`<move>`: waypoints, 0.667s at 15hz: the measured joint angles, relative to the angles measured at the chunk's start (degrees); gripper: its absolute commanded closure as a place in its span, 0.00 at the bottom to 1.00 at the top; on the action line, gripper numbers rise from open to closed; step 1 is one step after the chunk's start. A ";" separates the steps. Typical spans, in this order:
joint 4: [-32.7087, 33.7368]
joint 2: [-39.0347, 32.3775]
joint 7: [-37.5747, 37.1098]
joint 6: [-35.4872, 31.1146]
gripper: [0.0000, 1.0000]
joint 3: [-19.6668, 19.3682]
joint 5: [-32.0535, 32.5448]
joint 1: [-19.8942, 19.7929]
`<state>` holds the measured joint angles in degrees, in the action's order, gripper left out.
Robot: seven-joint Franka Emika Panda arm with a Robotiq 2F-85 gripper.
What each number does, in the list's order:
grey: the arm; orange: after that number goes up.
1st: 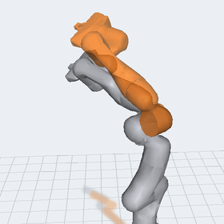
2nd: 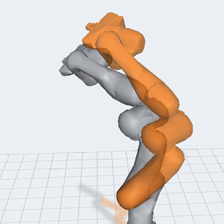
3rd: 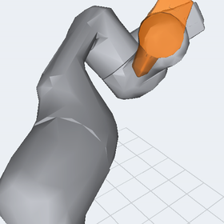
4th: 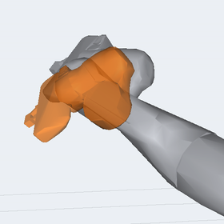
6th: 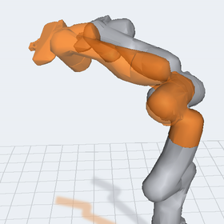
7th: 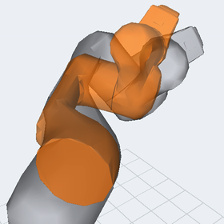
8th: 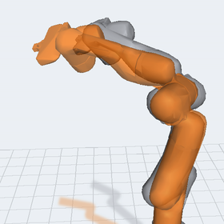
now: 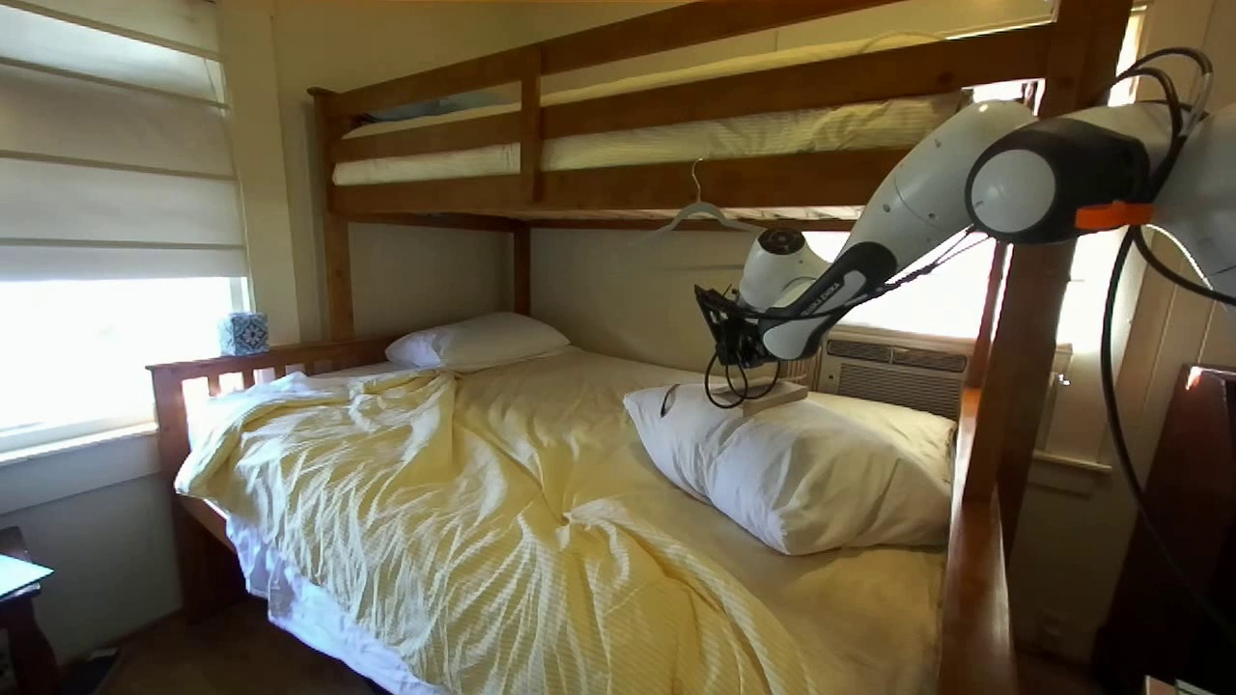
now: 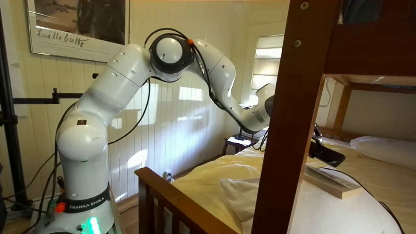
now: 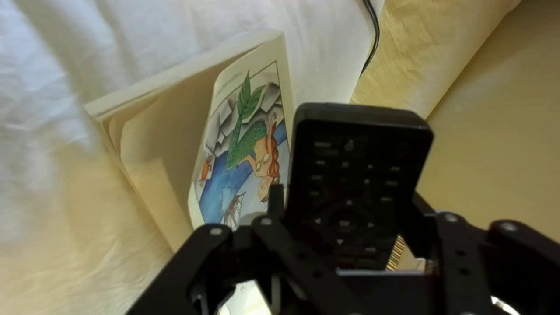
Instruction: Remove the black remote from the bed stand and put it on the book on the pillow
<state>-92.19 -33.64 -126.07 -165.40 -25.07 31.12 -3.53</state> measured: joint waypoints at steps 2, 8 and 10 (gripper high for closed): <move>0.58 -0.99 -2.56 0.00 0.63 -1.48 -0.03 0.94; 0.99 -2.04 -2.34 0.00 0.63 -2.20 -0.07 -0.03; 0.91 -2.14 -0.87 0.00 0.63 -1.81 -0.07 -0.54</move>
<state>-91.28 -35.78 -126.94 -165.40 -26.88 31.05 -4.07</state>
